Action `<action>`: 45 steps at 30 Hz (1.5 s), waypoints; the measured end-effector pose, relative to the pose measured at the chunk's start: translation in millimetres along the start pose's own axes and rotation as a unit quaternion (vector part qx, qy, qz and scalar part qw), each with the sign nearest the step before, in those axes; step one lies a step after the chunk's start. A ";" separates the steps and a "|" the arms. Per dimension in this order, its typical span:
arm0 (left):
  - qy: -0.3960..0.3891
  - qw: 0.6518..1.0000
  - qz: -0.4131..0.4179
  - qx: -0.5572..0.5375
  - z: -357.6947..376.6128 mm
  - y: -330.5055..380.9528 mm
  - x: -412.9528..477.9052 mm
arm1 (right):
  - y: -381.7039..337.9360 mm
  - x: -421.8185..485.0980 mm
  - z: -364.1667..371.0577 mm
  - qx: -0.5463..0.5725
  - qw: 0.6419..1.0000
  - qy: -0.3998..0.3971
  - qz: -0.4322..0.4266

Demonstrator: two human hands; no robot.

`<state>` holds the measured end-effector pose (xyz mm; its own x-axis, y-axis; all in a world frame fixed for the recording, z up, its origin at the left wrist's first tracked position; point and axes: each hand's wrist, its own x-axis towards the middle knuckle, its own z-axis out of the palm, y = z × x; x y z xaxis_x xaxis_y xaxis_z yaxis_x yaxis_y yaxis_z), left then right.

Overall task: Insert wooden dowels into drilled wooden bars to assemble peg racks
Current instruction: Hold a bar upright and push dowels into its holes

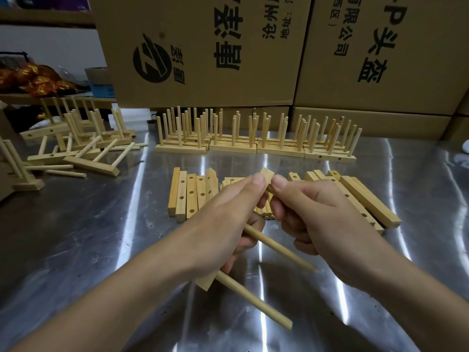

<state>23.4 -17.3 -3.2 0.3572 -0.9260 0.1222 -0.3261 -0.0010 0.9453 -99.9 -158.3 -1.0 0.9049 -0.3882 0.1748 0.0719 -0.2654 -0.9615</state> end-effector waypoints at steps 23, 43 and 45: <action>-0.018 1.000 0.013 0.007 1.5 -1.4 -3.8 | -6.2 -2.2 0.3 0.022 1.000 0.009 0.008; -0.005 1.000 0.007 -0.012 3.1 -6.3 -3.3 | -5.6 -0.7 1.6 0.036 0.999 0.014 0.022; 0.000 1.000 0.004 -0.013 3.3 -6.1 -2.7 | -3.8 -0.8 1.9 0.032 0.999 0.015 0.018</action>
<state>21.6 -16.0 -10.3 0.3536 -0.9263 0.1303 -0.3064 0.0169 0.9518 -100.1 -155.3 2.0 0.8940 -0.4237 0.1457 0.0677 -0.1937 -0.9787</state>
